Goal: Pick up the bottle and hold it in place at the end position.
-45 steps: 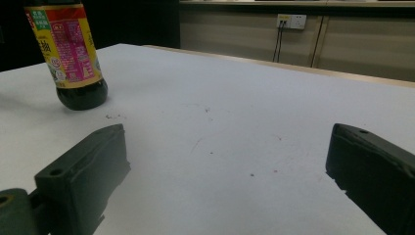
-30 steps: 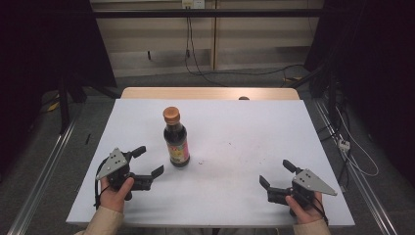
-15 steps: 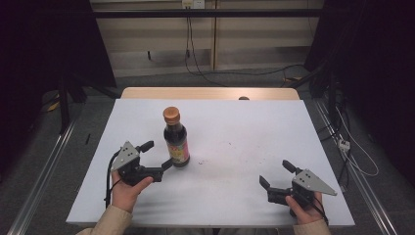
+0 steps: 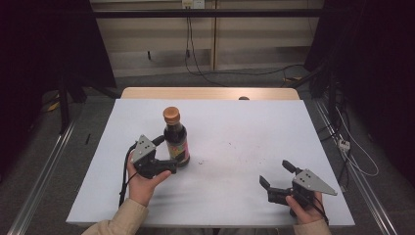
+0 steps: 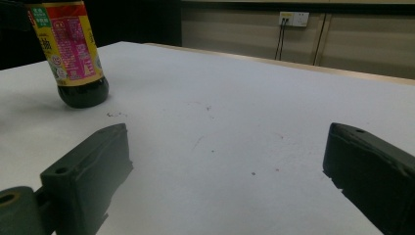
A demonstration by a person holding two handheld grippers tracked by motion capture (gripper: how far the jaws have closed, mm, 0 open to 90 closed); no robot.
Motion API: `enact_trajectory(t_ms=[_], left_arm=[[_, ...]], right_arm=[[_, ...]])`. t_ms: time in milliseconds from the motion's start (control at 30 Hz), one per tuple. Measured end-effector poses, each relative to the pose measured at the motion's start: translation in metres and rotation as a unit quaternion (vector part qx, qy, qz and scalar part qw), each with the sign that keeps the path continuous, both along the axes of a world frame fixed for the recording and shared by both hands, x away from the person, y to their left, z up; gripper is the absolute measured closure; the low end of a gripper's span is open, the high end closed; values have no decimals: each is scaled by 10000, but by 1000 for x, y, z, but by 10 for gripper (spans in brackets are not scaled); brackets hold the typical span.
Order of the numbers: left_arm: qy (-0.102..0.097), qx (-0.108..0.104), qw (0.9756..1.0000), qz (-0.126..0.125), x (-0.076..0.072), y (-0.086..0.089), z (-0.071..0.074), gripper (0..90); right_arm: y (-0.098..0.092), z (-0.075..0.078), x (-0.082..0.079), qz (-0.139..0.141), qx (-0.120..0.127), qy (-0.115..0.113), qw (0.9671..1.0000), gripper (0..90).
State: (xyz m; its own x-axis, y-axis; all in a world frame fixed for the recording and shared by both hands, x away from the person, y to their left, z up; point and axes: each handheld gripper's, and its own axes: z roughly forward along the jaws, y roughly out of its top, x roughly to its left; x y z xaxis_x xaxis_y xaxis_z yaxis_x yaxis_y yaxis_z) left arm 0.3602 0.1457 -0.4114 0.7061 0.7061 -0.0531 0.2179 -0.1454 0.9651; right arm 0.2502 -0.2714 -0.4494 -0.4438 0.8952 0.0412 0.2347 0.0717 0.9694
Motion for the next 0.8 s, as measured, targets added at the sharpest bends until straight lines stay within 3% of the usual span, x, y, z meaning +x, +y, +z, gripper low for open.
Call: enact_trajectory(t_ms=[167,500,800], left_arm=[[-9,-86,9999,99,6,-6,1,83],[-46,18,9995,308,15,-19,-2,166],[-82,-20,9994,330,19,-24,-3,224]], right_arm=[[1,0,0,12,10,11,10000,32],[0,-1,0,11,20,28,10000,39],[0,0,0,6,20,17,10000,42]])
